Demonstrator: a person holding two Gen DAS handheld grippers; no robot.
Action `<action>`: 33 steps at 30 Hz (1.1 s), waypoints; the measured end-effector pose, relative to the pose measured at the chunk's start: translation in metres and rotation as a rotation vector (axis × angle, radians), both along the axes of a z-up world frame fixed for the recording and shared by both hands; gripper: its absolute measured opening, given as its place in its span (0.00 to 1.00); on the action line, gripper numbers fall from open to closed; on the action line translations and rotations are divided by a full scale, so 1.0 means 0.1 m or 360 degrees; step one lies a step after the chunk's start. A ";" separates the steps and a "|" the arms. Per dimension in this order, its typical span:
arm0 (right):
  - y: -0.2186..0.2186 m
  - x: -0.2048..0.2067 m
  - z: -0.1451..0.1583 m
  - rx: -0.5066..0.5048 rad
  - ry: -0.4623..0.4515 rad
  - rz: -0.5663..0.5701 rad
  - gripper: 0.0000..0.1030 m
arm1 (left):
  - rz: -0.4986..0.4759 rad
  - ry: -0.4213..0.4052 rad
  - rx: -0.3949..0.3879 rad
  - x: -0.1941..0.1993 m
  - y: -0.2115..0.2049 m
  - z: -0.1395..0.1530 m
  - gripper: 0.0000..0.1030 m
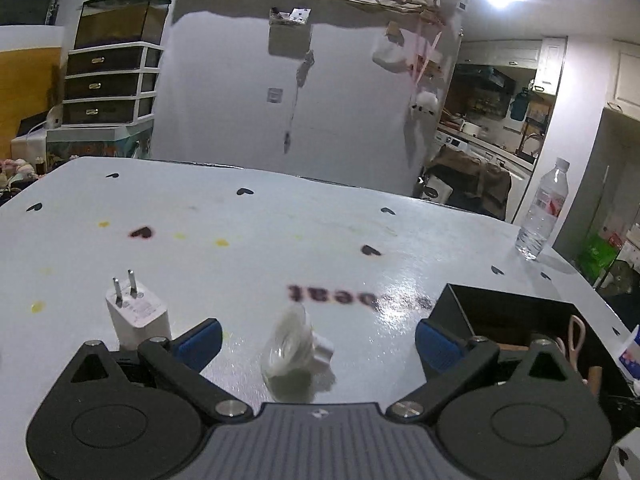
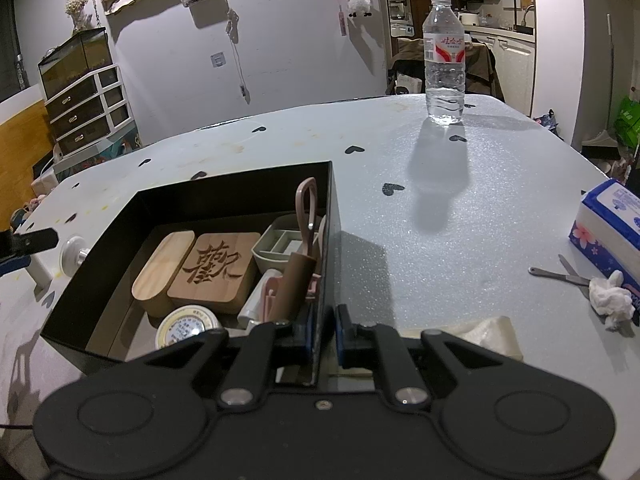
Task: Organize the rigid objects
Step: 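Grasp the clear round lid with the left tool, then lower the clear round lid into the black box and open the left tool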
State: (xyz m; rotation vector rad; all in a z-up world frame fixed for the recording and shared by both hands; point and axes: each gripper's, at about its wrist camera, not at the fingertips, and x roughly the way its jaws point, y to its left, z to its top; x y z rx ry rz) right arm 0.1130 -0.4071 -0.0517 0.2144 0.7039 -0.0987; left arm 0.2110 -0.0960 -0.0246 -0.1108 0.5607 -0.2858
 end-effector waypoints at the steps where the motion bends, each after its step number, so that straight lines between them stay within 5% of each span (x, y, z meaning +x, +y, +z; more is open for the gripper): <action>1: 0.00 0.00 0.00 0.0000 0.0000 0.0000 0.11 | 0.0001 -0.0001 0.0012 0.02 -0.02 -0.01 0.90; 12: 0.00 0.00 0.00 -0.0001 0.0000 0.0002 0.12 | 0.0067 0.0080 0.0097 0.21 -0.08 -0.14 0.44; 17: 0.00 0.00 0.00 0.0000 0.0000 0.0000 0.12 | 0.0035 0.0138 0.0075 0.23 -0.04 -0.23 0.13; 26: 0.00 0.00 0.00 -0.0001 -0.0001 0.0001 0.12 | -0.0038 0.0056 -0.0044 0.10 -0.02 -0.09 0.11; 33: 0.00 0.00 0.00 -0.0001 -0.0002 0.0001 0.12 | -0.0414 -0.0049 -0.0282 -0.18 -0.21 0.34 0.11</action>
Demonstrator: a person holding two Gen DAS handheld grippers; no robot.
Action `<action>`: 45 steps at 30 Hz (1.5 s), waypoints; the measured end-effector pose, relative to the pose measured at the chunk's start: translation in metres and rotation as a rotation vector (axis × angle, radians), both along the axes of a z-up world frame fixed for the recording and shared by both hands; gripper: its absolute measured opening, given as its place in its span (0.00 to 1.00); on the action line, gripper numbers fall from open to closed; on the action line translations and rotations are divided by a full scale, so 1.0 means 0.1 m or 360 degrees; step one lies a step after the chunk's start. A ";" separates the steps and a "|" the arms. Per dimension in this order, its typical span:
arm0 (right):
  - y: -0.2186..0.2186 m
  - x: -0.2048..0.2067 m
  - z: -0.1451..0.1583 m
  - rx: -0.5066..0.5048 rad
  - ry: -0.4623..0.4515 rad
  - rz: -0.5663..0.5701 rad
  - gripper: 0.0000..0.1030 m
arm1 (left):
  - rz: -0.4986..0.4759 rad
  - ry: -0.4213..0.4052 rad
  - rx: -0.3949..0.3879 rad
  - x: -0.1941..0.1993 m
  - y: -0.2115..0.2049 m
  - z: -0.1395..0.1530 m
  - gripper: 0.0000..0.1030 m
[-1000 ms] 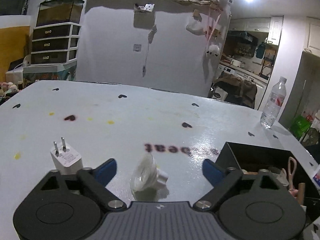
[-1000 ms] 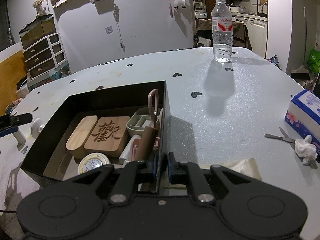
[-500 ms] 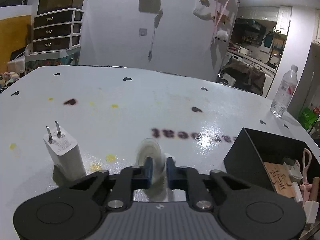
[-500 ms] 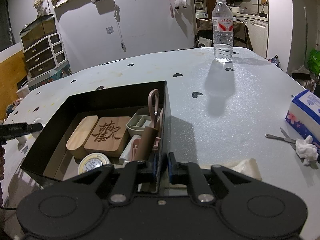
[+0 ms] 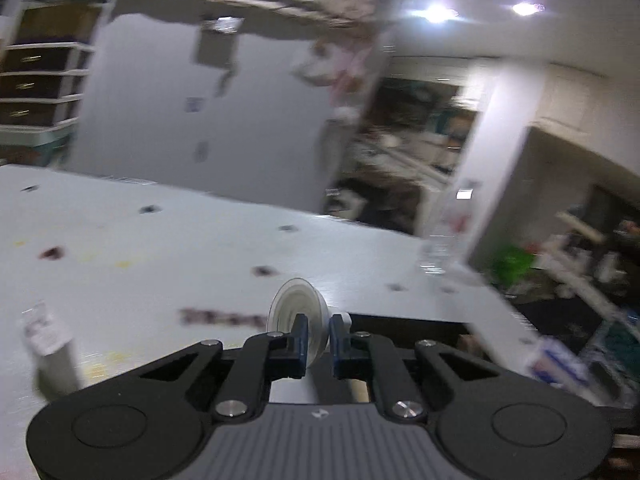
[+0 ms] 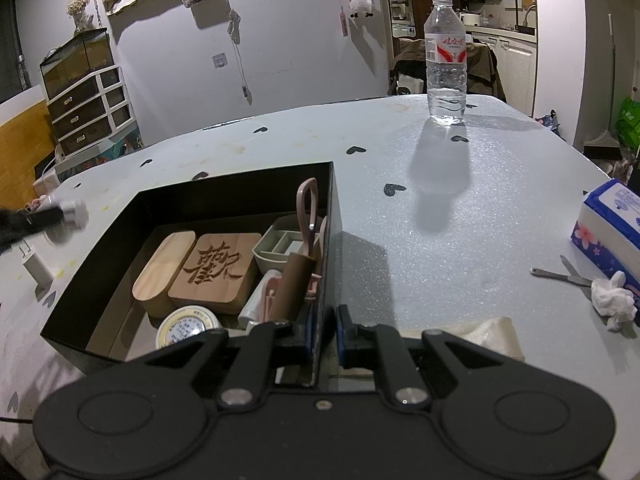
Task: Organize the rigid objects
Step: 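Lower the clear round lid into the black box and open the left tool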
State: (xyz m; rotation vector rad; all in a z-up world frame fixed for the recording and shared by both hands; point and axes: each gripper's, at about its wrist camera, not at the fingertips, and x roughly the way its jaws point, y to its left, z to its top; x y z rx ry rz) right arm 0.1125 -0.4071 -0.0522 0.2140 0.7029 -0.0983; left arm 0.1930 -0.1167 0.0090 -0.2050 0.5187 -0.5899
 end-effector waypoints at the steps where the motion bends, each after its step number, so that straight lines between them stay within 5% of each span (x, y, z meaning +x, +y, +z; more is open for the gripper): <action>1: 0.00 0.00 0.00 0.0001 0.0000 0.0000 0.12 | -0.0068 -0.0006 -0.0020 -0.04 -0.07 0.04 0.11; 6: 0.00 0.00 0.00 0.0002 -0.0002 0.0000 0.12 | -0.0374 0.0036 -0.0105 -0.18 -0.42 0.07 0.11; 10: 0.00 0.00 0.00 0.0002 -0.0002 0.0000 0.12 | -0.0562 0.0257 -0.0179 -0.15 -0.71 -0.13 0.11; 16: -0.01 0.00 0.00 0.0005 -0.0005 0.0003 0.12 | -0.0607 0.0554 -0.0191 -0.07 -0.98 -0.42 0.10; 25: -0.03 0.00 0.00 0.0022 -0.0016 0.0014 0.13 | -0.0577 0.0741 -0.0222 0.02 -1.05 -0.59 0.09; 27: -0.03 0.00 0.00 0.0023 -0.0016 0.0016 0.13 | -0.0541 0.0764 -0.0199 0.04 -1.06 -0.59 0.17; 29: -0.03 0.01 -0.01 0.0024 -0.0016 0.0017 0.14 | -0.0537 0.0750 -0.0186 0.04 -1.06 -0.57 0.35; 39: -0.03 0.01 -0.01 0.0026 -0.0017 0.0016 0.14 | -0.0537 0.0678 -0.0150 0.00 -1.00 -0.50 0.47; 45: -0.03 0.01 -0.01 0.0027 -0.0017 0.0015 0.14 | -0.0553 0.0587 -0.0076 -0.08 -1.00 -0.42 0.65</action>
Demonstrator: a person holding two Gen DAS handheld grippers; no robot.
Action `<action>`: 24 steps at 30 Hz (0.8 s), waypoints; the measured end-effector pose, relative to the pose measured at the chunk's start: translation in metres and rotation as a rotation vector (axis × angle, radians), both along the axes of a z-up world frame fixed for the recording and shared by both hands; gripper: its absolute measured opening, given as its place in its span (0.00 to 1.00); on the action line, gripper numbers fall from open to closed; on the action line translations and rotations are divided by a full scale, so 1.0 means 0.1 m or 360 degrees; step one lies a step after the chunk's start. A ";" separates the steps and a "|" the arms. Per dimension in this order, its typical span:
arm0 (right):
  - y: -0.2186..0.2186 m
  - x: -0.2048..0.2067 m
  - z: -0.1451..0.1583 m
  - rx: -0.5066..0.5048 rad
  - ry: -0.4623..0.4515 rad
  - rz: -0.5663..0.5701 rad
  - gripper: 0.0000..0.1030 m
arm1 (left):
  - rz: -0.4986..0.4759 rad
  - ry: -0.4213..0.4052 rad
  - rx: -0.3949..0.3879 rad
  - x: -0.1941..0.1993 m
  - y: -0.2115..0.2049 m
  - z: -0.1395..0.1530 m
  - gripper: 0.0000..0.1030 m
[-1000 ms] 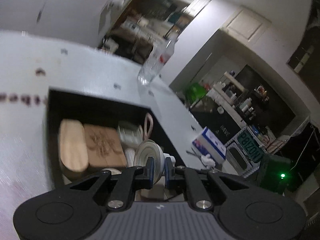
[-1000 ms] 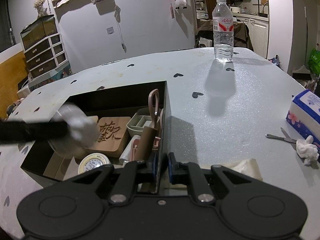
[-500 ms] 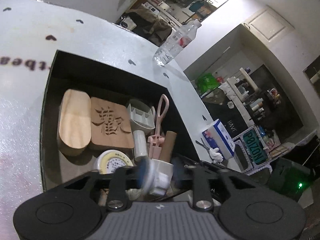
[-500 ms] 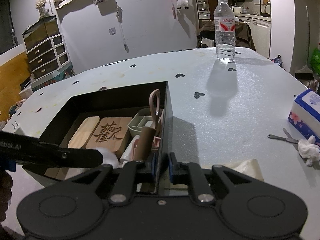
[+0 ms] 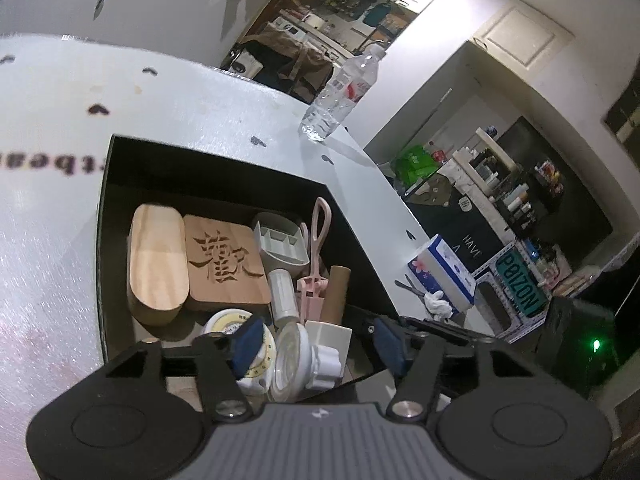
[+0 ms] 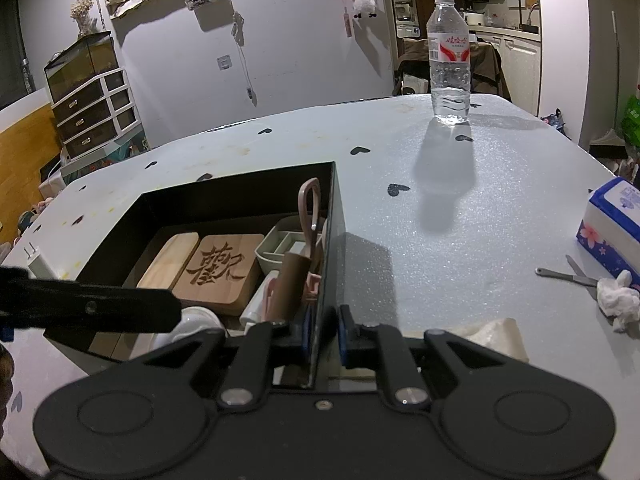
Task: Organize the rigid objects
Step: 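Lower the clear round lid into the black box and open the left tool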
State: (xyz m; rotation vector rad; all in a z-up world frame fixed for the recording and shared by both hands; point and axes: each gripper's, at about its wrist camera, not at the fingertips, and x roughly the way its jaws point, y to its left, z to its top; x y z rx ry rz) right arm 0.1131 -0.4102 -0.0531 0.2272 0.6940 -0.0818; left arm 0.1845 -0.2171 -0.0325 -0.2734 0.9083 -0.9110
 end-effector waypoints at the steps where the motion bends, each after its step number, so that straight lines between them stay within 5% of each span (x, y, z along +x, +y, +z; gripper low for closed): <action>1: 0.00 0.00 0.00 0.0000 0.0000 0.0000 0.14 | -0.0005 -0.0019 0.0008 -0.02 0.00 0.02 0.68; 12: 0.00 0.00 0.00 0.0004 -0.0001 -0.0004 0.13 | -0.0024 -0.0173 0.0025 -0.17 0.03 0.17 0.91; 24: -0.01 0.00 -0.01 0.0002 -0.0001 -0.0011 0.13 | 0.0117 -0.0303 0.0051 -0.22 0.23 0.31 1.00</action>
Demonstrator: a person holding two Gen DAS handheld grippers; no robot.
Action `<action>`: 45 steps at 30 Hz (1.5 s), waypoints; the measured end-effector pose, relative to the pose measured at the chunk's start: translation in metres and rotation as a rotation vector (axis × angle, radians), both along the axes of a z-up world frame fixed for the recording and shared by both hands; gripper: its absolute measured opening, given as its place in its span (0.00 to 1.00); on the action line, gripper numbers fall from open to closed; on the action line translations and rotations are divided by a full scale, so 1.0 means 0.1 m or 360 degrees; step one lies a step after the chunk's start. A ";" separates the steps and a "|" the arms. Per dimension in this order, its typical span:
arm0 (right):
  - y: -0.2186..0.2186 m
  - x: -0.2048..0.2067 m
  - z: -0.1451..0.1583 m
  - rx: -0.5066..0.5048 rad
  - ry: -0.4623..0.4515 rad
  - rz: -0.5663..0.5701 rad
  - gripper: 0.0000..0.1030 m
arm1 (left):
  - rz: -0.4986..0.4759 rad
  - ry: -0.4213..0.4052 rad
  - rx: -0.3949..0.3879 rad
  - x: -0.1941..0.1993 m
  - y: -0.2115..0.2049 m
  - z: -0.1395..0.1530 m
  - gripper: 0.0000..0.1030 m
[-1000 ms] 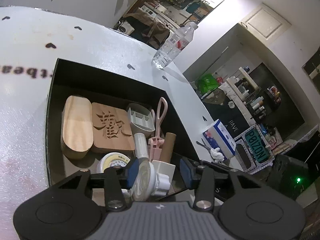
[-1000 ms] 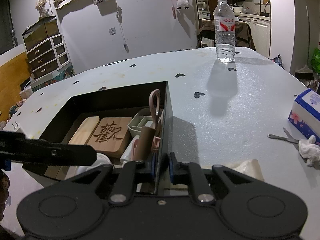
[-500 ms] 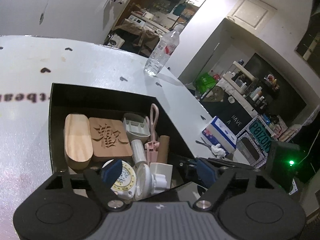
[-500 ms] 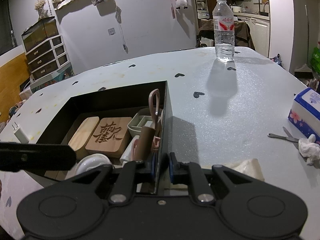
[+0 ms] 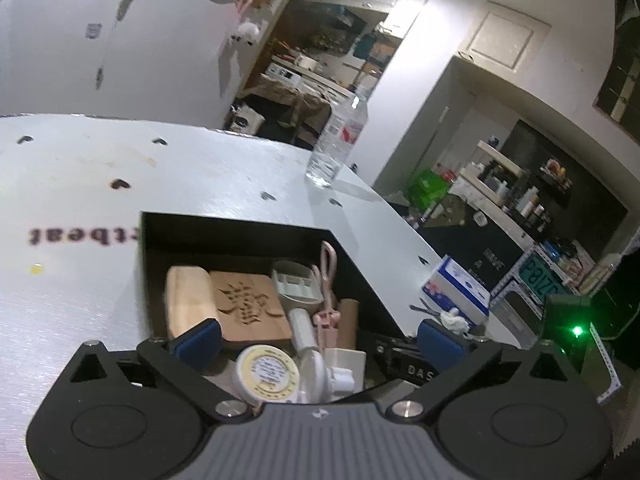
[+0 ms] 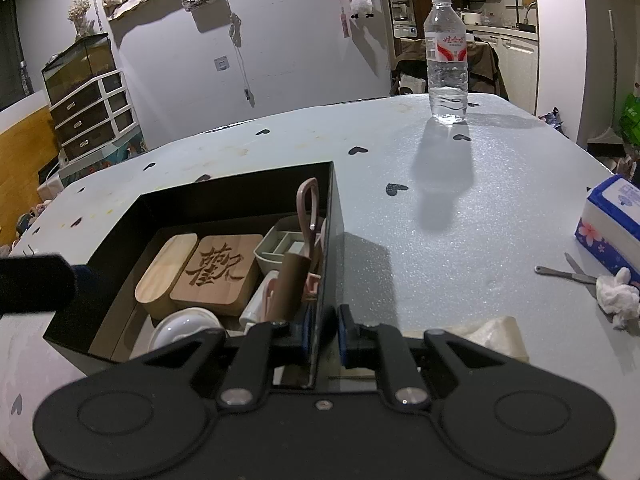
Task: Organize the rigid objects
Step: 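Lower the clear round lid into the black box and open the left tool, then grasp the white plug charger with the left tool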
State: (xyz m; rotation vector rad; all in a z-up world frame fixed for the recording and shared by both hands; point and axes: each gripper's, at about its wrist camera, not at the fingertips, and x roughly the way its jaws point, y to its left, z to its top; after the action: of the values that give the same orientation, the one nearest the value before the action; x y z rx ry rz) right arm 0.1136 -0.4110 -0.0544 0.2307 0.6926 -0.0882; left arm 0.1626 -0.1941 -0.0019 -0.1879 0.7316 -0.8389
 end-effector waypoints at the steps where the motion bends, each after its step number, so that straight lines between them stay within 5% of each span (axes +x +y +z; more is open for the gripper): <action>1: 0.00 0.00 0.00 -0.0001 0.0000 0.0001 0.13 | 0.0019 -0.0012 0.0002 0.00 0.03 0.01 1.00; 14: 0.01 0.00 0.00 -0.0009 0.0003 -0.0007 0.13 | 0.0505 -0.0235 0.0113 0.10 0.76 0.16 1.00; 25: 0.03 0.00 0.00 -0.0020 0.0008 -0.0011 0.13 | 0.0909 -0.0352 0.0365 0.31 1.46 0.00 1.00; 32: 0.04 0.00 0.00 -0.0026 0.0015 -0.0016 0.12 | 0.0818 -0.0430 0.0542 0.62 1.76 -0.21 1.00; 45: 0.07 0.01 0.02 -0.0040 0.0029 -0.0040 0.12 | 0.0536 -0.0260 0.0362 1.06 1.98 -0.45 0.94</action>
State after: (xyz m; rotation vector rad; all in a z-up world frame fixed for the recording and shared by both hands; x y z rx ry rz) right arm 0.1144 -0.4037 -0.0528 0.2145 0.7066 -0.1231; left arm 0.2685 0.0035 -0.0467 -0.0354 0.6142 -0.4408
